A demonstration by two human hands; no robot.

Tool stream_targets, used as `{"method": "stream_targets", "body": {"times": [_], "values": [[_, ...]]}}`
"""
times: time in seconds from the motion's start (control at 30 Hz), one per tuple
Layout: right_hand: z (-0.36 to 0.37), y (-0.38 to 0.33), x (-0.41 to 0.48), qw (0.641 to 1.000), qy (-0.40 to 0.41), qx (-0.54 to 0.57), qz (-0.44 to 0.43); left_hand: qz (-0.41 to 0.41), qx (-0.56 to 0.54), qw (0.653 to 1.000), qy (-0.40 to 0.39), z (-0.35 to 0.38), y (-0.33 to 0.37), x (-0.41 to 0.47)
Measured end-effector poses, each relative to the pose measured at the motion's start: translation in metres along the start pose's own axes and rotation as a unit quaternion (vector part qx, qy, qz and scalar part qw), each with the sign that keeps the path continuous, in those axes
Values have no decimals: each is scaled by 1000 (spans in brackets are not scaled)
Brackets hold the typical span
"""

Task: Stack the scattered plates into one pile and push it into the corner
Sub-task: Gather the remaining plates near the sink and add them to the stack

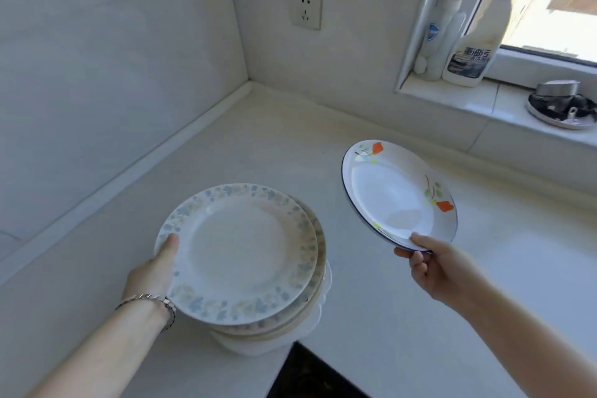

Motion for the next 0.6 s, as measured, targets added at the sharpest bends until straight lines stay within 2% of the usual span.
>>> {"method": "stream_targets", "body": {"times": [0.17, 0.23, 0.33, 0.37, 0.47, 0.6], "values": [[15, -3, 7, 999, 10, -32, -6, 48, 20, 996, -71, 3, 16, -20], [20, -2, 11, 999, 12, -47, -6, 95, 87, 987, -92, 4, 22, -20], [26, 2, 14, 998, 10, -61, 2, 122, 186, 967, -120, -1, 26, -14], [28, 4, 15, 998, 10, -63, 5, 131, 244, 953, -121, -2, 27, -12], [32, 8, 18, 997, 14, -71, 8, 169, 435, 878, -106, -2, 34, -11], [38, 8, 22, 995, 15, -95, -1, 190, 560, 803, -79, -1, 37, 0]]}}
Point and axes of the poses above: each hand's wrist, its own x-axis towards the middle knuckle, its own z-axis out of the palm, y = z × x, the point moved 3 cm from there along x, towards the middle knuckle, and after that the axes turned 5 degrees about -y, right-handed, at the moved point
